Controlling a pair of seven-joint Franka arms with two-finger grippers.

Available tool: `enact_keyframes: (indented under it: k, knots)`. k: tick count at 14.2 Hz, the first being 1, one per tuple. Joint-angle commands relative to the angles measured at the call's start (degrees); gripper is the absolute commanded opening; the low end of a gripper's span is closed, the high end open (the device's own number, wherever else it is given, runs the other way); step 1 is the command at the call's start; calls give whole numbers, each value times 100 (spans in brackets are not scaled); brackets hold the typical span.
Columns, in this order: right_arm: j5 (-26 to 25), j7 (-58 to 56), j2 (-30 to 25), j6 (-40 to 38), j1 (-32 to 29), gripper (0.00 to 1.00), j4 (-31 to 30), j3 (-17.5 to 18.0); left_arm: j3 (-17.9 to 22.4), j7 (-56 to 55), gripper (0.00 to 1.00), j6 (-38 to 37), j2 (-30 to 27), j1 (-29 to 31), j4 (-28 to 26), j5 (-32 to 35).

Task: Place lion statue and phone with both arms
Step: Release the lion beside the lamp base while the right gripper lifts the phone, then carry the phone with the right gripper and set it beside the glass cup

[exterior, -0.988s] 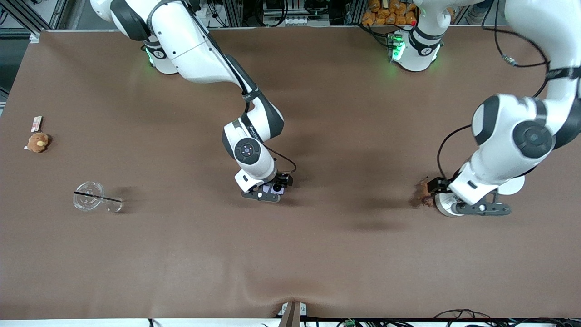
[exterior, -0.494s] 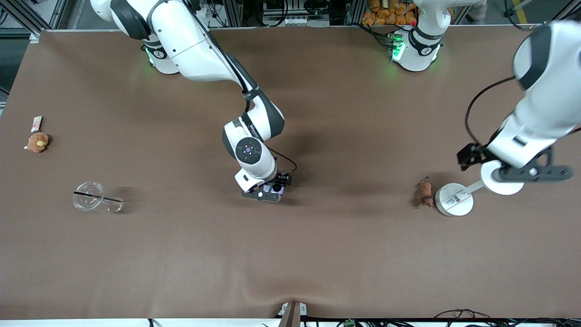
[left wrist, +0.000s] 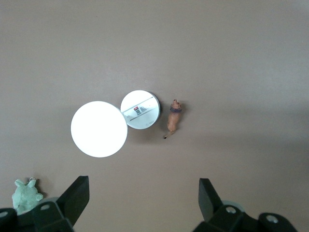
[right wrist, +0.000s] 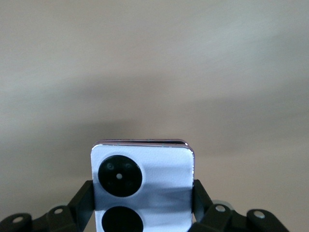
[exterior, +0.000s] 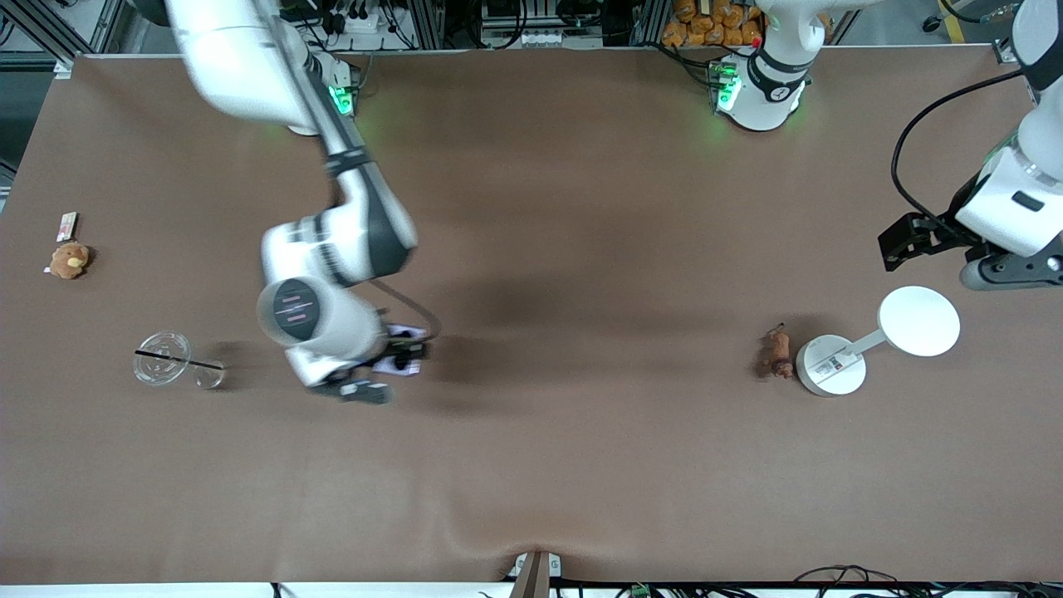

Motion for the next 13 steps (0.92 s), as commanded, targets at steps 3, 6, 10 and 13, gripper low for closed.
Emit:
enact_keyframes:
  k: [3, 6, 10, 13]
  knots:
    - [-351, -1451, 112, 64, -1340, 37, -180, 62, 79, 161, 100, -176, -489, 207, -40, -498]
    - [-502, -1805, 314, 503, -1650, 37, -468, 62, 333, 214, 100, -299, -814, -63, -242, -615]
    - [-555, -2270, 674, 1171, -1808, 44, -707, 62, 854, 222, 100, -440, -948, -602, -410, -615]
    - [-555, -2429, 772, 1261, -1931, 47, -750, 62, 854, 223, 100, -440, -904, -602, -410, -623]
